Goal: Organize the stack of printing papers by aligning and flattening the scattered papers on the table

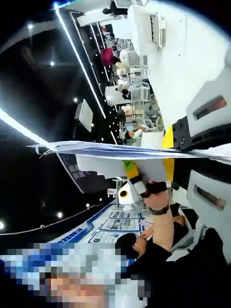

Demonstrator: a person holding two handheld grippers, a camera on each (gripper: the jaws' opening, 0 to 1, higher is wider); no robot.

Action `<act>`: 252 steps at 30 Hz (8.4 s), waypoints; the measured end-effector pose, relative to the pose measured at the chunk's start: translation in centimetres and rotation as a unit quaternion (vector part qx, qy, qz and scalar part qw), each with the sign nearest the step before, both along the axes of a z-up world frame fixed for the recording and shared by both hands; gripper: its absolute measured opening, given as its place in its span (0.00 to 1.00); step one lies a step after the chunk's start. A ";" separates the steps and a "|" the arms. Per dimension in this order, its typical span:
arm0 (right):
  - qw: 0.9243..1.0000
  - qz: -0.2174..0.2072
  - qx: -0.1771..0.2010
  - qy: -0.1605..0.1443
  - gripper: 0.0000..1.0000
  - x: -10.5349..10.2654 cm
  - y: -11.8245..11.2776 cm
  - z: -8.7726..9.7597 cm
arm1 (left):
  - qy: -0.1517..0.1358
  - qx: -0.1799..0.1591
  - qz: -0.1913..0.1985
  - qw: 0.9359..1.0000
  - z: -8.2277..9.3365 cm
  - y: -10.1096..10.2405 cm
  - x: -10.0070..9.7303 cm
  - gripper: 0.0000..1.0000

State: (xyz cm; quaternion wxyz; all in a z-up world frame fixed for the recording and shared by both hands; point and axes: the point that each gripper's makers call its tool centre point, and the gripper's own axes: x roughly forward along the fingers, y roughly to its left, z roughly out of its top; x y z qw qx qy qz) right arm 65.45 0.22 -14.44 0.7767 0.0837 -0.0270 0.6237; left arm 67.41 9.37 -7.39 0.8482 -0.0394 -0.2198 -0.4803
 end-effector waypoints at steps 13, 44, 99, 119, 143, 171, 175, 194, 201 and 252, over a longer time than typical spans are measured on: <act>0.995 -0.051 0.009 -0.091 0.00 -0.3 -0.4 0.5 | 0.002 -0.057 -0.036 0.998 1.5 1.4 -0.3 0.11; 0.989 -0.060 -0.119 0.060 0.29 1.6 1.2 -10.0 | 0.078 -0.053 -0.045 0.995 -2.6 -0.1 0.0 0.37; 0.897 -0.026 -0.413 -0.158 0.00 0.0 -3.5 -2.9 | -0.039 0.164 -0.036 0.985 -0.5 1.3 -4.0 0.38; 0.855 -0.016 -0.473 -0.213 0.00 -1.3 -2.2 -3.6 | 0.049 0.146 -0.105 0.983 -4.8 -3.6 -5.7 0.06; 0.991 -0.094 0.093 0.025 0.89 2.1 -7.3 -1.0 | 0.023 -0.060 -0.154 0.986 0.3 2.5 -7.2 0.05; 0.968 -0.201 -0.144 -0.045 0.26 1.2 -5.7 -8.5 | 0.090 0.075 0.063 0.991 -14.2 0.0 1.4 0.26; 0.967 -0.205 -0.144 -0.042 0.29 1.7 -5.7 -8.0 | 0.085 0.078 0.060 0.992 -13.0 -0.8 1.1 0.29; 0.971 -0.229 -0.056 0.025 0.43 4.3 -9.0 -4.8 | 0.094 0.053 0.064 0.992 -10.8 0.1 1.3 0.33; 0.968 -0.240 -0.073 0.008 0.39 3.7 -8.5 -5.3 | 0.097 0.050 0.060 0.992 -10.9 0.3 1.0 0.32; 0.945 -0.324 -0.039 0.019 0.47 2.0 -10.3 -5.8 | 0.100 0.015 0.049 0.994 -10.5 1.4 1.8 0.32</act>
